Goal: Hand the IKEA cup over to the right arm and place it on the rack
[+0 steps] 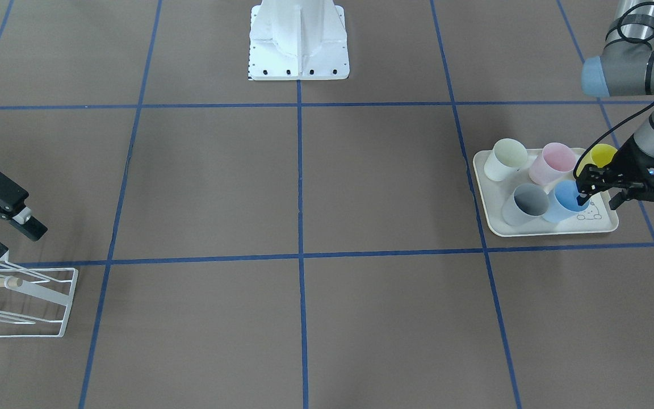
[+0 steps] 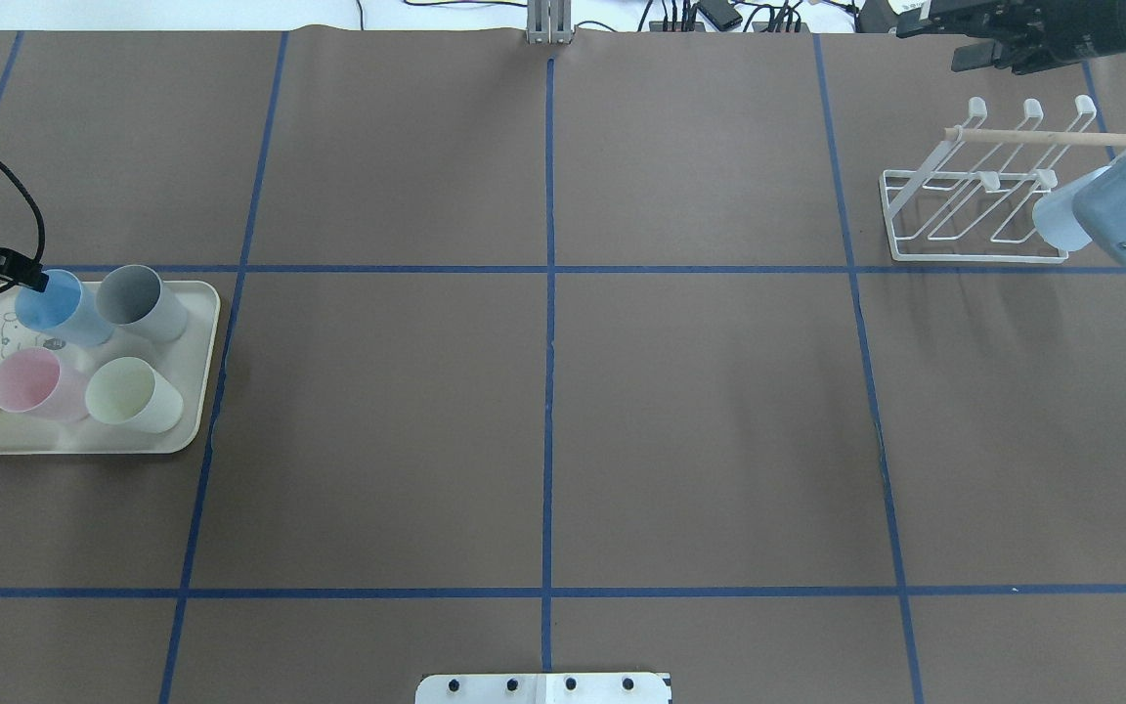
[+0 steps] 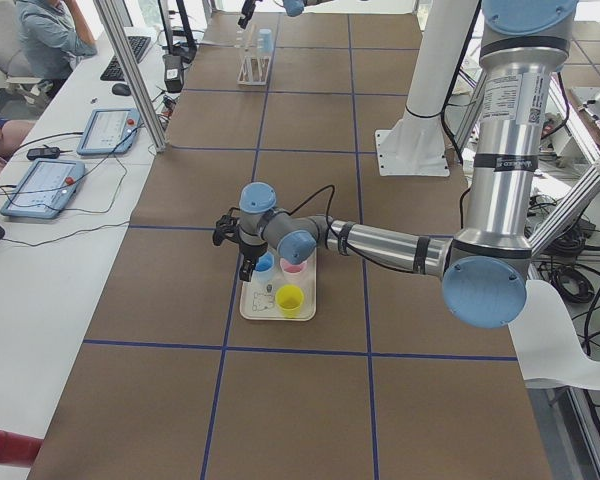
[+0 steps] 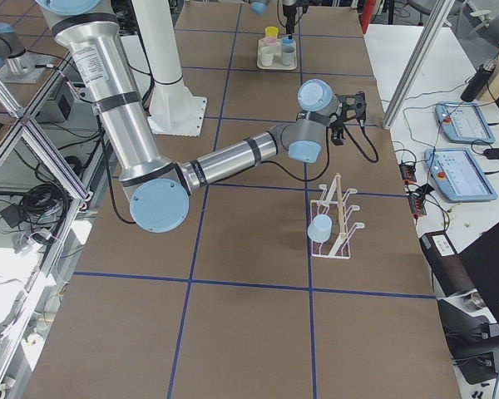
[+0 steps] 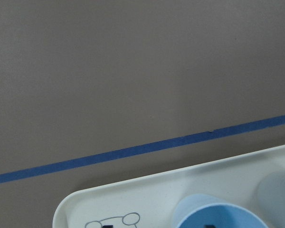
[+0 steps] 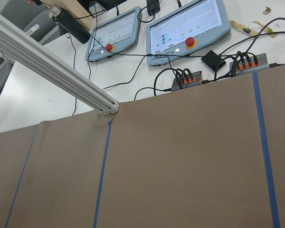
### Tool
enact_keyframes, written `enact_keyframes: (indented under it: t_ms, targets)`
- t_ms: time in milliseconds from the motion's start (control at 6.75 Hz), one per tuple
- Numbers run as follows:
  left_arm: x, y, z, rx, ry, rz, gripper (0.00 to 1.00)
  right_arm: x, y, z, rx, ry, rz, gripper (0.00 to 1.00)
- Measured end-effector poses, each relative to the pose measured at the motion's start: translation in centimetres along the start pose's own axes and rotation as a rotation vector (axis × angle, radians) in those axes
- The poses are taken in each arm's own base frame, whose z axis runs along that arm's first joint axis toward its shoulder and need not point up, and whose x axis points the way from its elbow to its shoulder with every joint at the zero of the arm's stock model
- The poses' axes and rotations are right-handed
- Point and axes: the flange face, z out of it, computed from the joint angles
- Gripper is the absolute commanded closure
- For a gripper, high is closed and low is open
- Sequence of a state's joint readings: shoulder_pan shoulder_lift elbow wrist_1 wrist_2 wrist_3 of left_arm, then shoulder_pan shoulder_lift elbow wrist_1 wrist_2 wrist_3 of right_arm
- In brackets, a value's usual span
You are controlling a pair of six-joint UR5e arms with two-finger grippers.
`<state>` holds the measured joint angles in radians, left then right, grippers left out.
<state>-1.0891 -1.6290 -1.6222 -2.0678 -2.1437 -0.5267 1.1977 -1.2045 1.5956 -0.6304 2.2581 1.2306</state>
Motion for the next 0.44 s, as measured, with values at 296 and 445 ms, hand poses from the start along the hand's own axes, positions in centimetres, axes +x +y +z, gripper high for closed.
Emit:
enact_keyframes:
  t_ms: [296, 445]
  targets:
    - [0.44, 0.29, 0.18, -0.024, 0.036, 0.001, 0.34, 0.03, -0.04, 0.03, 0.000, 0.000, 0.001, 0.00]
    - [0.41, 0.48, 0.57, -0.036, 0.039, 0.002, 0.40, 0.05, -0.06, 0.06, 0.000, 0.000, 0.002, 0.00]
